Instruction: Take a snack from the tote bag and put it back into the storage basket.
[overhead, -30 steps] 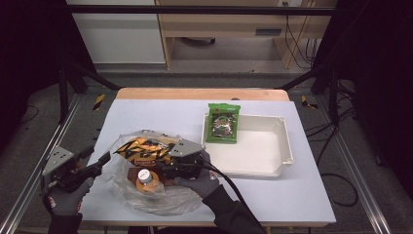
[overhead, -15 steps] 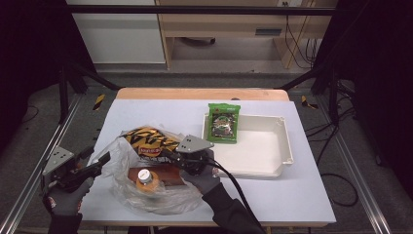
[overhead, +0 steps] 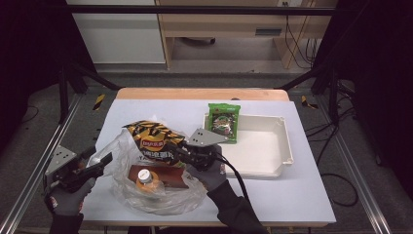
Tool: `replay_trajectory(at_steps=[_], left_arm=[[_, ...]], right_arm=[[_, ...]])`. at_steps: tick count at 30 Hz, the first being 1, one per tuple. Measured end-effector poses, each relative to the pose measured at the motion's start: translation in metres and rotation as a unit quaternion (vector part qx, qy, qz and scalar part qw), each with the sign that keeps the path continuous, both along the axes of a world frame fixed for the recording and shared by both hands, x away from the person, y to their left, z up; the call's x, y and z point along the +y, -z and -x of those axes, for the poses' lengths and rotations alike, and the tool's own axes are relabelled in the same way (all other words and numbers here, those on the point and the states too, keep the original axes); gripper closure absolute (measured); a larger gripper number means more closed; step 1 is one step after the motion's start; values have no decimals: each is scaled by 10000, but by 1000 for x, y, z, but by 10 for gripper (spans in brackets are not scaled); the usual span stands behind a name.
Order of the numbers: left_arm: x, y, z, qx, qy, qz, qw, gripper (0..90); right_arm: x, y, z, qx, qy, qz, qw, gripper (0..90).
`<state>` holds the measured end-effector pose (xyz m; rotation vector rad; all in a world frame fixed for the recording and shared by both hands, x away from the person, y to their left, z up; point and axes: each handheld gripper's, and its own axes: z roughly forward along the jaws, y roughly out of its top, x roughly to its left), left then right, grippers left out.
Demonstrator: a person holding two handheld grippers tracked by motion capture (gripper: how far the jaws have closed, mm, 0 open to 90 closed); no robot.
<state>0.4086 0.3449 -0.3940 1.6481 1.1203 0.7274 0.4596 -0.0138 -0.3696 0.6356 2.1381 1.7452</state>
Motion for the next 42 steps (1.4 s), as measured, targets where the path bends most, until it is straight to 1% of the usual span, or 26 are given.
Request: replay_trajectory(at_steps=[6,12,22,23,28,30,33,38,42], left_arm=[[-1,-1,1,-6,33,-8,10000,321],[-2,-2,1,-19,36,3,10000,321],[-2,-2,1,-23,43,-6,10000,321],[-2,-1,1,2,63,14,10000,321],[-1,-2,1,-53,42,5,10000,319],[-2,-2,1,-30,44,12,10000,318],[-2,-2,1,-30,58,-34,10000,310],[-3,-2,1,-30,61,-60,10000,291],[-3,-2,1,-66,19,-25,10000,275]], right_arm=[[-2,-19,6,-175,-33,-200,9996,838],[-1,-37,9,-280,-65,-359,9989,842],[7,-58,16,-402,-251,-496,9976,846],[7,-60,16,-417,-251,-500,9976,846],[8,-71,19,-468,-302,-578,9968,847],[7,-76,20,-497,-322,-616,9963,847],[4,-84,23,-534,-359,-654,9958,847],[-1,-96,25,-597,-332,-655,9955,847],[-7,-103,25,-629,-291,-719,9950,847]])
